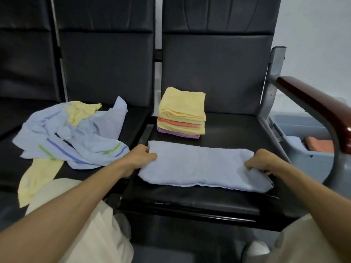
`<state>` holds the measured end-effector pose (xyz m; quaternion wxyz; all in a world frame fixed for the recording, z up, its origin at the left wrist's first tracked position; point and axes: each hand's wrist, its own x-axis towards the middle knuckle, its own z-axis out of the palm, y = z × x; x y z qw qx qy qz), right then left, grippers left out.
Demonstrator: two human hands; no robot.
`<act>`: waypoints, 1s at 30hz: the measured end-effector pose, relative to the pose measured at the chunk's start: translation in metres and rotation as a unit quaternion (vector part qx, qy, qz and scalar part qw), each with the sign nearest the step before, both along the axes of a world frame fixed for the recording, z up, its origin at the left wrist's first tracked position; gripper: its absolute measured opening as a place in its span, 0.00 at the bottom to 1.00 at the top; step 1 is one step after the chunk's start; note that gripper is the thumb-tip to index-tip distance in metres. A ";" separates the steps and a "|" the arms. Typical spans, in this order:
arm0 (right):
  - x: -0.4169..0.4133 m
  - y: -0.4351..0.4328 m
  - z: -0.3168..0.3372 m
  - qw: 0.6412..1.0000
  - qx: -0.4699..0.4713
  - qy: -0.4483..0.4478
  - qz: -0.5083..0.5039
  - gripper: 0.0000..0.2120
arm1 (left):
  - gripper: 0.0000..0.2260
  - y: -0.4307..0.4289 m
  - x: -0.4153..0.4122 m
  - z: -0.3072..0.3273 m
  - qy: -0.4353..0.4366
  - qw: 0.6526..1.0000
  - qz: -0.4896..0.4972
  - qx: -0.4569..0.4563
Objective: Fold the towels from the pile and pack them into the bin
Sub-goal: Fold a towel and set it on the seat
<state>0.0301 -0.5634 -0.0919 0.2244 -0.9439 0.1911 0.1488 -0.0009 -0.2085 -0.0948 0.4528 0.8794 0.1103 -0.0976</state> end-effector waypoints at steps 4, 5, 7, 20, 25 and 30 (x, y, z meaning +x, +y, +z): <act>-0.003 0.003 0.006 0.998 0.051 0.015 0.017 0.12 | 0.09 -0.012 -0.004 0.016 -0.002 0.987 0.045 -0.155; -0.002 0.003 0.008 0.997 0.068 0.015 0.022 0.15 | 0.10 -0.019 -0.004 0.022 -0.004 0.981 0.050 -0.186; -0.002 0.001 0.011 0.994 0.102 0.019 0.035 0.19 | 0.10 -0.037 -0.003 0.035 -0.002 0.974 0.048 -0.220; 0.004 -0.023 0.013 0.973 0.232 0.008 -0.001 0.12 | 0.16 -0.220 0.020 0.029 0.026 0.987 -0.054 -0.150; 0.004 -0.023 0.015 0.971 0.237 0.026 0.006 0.06 | 0.11 -0.253 0.024 0.001 0.072 0.973 -0.140 -0.172; -0.001 -0.029 0.018 0.969 0.245 0.029 0.009 0.10 | 0.09 -0.240 0.014 0.010 0.117 0.949 -0.149 -0.253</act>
